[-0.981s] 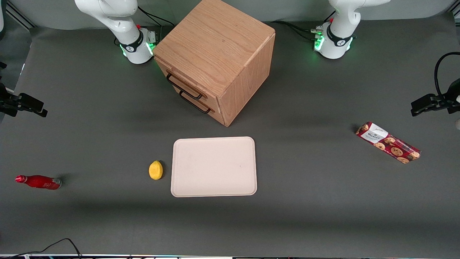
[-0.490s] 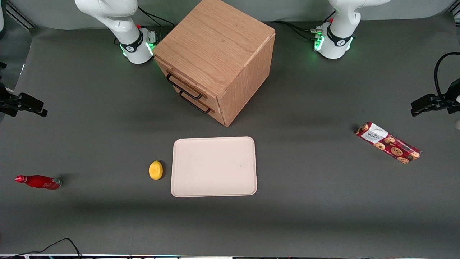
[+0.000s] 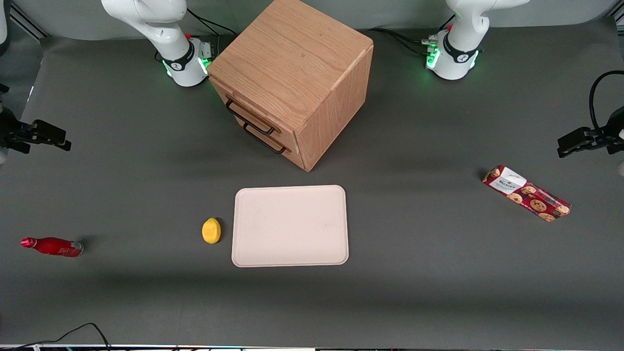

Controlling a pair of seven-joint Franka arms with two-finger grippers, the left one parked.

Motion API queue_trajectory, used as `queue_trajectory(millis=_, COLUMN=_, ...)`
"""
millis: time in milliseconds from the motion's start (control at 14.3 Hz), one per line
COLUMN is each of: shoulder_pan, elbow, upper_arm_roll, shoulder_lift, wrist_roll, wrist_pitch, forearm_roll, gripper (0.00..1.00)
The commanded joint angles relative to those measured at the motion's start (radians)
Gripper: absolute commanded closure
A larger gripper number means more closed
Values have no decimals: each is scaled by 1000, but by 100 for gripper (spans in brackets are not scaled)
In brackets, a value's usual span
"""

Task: Open upper drawer
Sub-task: 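Move the right gripper toward the upper drawer's black handle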

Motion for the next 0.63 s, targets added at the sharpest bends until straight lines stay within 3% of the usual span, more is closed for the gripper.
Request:
queue_trajectory(millis=0, shoulder_pan=7, elbow=25, upper_arm_roll=29, shoulder_lift=4, wrist_roll=-72, wrist_pitch=-57, forearm_roll=8, gripper=0)
queue_trajectory(millis=280, shoulder_pan=7, elbow=19, upper_arm_roll=77, shoulder_lift=4, wrist_roll=-208, wrist_pitch=-112, forearm_roll=63, gripper=0)
queue_trajectory(millis=420, shoulder_pan=5, elbow=11, upper_arm_roll=83, shoulder_lift=7, wrist_roll=-271, wrist_pitch=-121, forearm_roll=153, gripper=0)
queue_trajectory(millis=561, shoulder_pan=16, elbow=-16, upper_arm_roll=87, shoulder_lift=7, wrist_roll=-325, wrist_pitch=-121, forearm_roll=189, gripper=0)
